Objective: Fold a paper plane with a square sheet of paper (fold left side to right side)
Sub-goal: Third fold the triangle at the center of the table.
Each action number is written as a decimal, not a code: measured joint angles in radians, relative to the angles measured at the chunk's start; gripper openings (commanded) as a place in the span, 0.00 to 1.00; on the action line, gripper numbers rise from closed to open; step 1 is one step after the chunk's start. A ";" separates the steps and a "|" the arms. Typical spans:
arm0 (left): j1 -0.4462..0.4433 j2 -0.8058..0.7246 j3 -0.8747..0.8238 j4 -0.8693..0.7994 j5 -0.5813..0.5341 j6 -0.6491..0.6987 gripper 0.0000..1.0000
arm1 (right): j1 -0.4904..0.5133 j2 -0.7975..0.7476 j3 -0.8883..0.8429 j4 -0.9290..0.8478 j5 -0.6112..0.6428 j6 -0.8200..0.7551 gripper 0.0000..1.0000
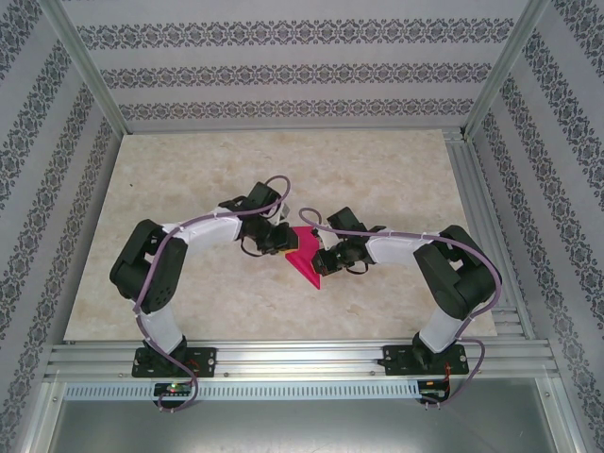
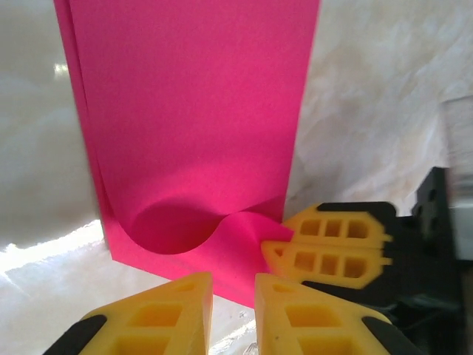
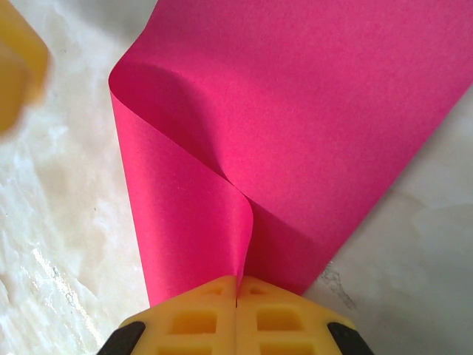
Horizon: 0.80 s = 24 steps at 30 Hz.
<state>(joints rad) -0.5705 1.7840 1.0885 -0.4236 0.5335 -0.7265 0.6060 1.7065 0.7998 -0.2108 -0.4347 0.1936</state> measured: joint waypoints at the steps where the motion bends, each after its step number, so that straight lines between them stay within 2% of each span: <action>1: -0.006 0.005 -0.012 0.016 0.008 -0.014 0.24 | 0.000 0.000 0.000 0.001 -0.001 0.000 0.00; 10: -0.048 0.057 -0.019 0.126 0.038 -0.069 0.23 | 0.000 0.006 0.003 0.002 -0.005 0.000 0.00; 24: -0.054 0.114 -0.019 0.128 0.008 -0.068 0.22 | 0.000 0.019 0.018 -0.003 -0.009 0.000 0.00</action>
<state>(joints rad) -0.6243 1.8977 1.0698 -0.2955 0.5411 -0.7948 0.6060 1.7252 0.8181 -0.2138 -0.4438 0.1936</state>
